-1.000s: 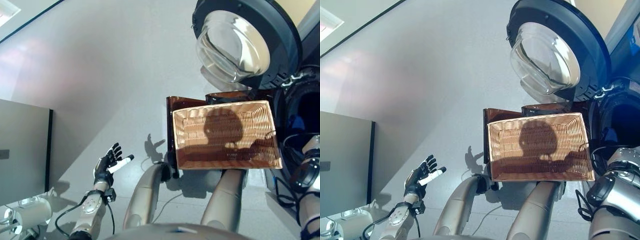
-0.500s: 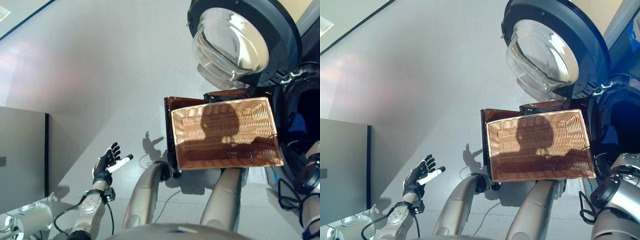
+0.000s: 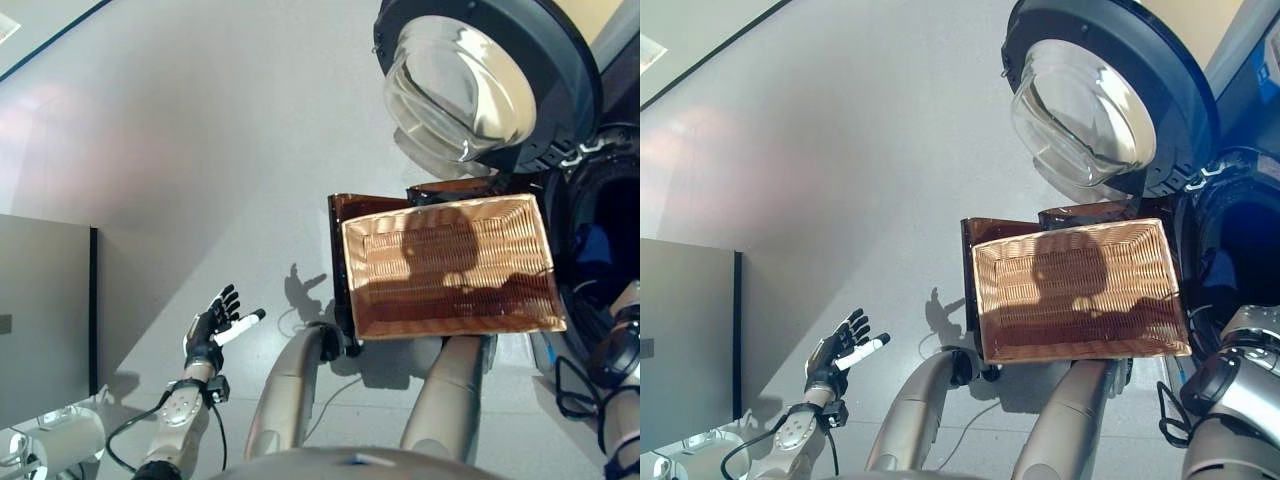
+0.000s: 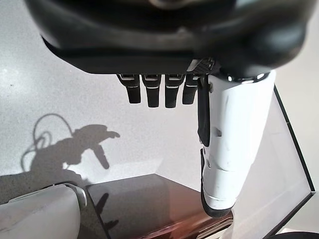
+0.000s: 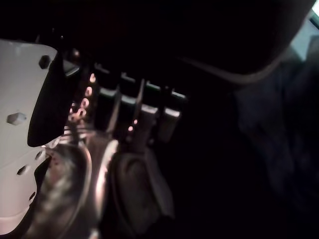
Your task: Pick up the clothes and place them into the washing machine
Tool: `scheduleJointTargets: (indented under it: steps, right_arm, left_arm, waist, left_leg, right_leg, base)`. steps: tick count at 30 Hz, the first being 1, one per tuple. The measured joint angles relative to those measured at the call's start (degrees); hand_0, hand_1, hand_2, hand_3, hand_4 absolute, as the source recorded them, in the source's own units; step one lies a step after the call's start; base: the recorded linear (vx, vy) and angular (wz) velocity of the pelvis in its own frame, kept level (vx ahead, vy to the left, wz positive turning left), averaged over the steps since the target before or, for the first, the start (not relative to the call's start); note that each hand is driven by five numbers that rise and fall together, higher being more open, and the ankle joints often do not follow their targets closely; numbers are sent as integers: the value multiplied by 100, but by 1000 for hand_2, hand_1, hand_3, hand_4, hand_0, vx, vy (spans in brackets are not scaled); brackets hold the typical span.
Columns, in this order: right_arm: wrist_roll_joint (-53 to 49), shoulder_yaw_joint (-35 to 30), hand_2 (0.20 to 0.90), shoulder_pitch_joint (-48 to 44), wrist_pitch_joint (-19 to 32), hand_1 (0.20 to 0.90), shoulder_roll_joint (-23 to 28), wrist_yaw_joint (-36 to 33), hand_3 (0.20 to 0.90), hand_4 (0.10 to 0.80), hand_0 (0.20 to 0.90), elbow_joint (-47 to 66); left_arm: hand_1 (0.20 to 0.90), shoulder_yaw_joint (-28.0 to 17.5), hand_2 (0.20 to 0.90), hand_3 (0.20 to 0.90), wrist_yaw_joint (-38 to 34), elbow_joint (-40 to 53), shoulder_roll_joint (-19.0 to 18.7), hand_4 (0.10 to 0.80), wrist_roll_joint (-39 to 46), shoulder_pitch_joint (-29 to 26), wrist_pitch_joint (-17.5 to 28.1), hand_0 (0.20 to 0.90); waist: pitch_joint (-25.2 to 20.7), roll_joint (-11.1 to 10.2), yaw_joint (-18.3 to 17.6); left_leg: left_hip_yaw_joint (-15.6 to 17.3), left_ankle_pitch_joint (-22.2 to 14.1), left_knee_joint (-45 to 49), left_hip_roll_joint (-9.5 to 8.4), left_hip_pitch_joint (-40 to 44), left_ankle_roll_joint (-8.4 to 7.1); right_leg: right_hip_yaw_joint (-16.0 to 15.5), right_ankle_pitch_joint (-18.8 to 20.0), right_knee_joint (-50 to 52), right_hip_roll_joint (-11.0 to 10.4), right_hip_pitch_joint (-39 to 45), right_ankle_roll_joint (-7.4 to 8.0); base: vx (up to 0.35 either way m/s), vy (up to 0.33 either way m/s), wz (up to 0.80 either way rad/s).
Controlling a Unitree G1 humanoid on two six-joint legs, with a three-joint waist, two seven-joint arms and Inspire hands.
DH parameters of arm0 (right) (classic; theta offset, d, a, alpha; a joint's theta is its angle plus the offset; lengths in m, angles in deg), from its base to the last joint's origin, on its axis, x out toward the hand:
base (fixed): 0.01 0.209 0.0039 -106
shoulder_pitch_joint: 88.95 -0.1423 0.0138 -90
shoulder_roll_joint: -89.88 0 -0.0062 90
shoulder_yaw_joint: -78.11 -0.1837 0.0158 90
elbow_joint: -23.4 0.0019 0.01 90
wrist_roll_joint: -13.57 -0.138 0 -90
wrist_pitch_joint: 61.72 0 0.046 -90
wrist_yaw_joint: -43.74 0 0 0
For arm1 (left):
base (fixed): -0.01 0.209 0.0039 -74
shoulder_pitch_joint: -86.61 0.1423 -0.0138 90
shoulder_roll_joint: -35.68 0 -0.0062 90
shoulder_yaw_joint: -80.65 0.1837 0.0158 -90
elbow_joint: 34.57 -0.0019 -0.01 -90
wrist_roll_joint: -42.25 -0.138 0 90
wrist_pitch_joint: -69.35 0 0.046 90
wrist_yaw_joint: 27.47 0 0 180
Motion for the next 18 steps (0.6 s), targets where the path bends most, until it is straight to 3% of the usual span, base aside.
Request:
scheduleJointTargets:
  steps: [8, 13, 18]
  right_arm:
    - [54, 336, 900, 146, -62, 900, -288, 211, 900, 800, 900, 251]
    - [350, 459, 900, 543, -449, 900, -515, 351, 900, 800, 900, 226]
    - [982, 986, 900, 994, -1073, 900, -681, 589, 900, 800, 900, -37]
  left_arm:
    - [900, -33, 900, 900, 44, -3, 0, 800, 3, -3, 2, 900]
    - [900, -126, 900, 900, 49, -8, -2, 800, -2, -5, 3, 900]
    - [900, -151, 900, 900, 52, -49, 0, 800, -21, -24, 8, 900]
  waist:
    - [64, -94, -52]
    - [104, -160, -49]
    - [103, -263, -50]
  left_leg:
    - [-61, 54, -55, 73, 45, -67]
    - [-247, 221, -375, 90, 277, -173]
    - [-374, 569, -1057, 100, 664, -294]
  right_leg:
    - [-49, 6, -31, 92, 60, 2]
    - [-232, 20, -251, 173, 376, 5]
    - [-451, 173, -646, 256, 752, -44]
  base:
    - [-8, -25, -1]
    - [13, -56, 8]
    - [30, -63, 6]
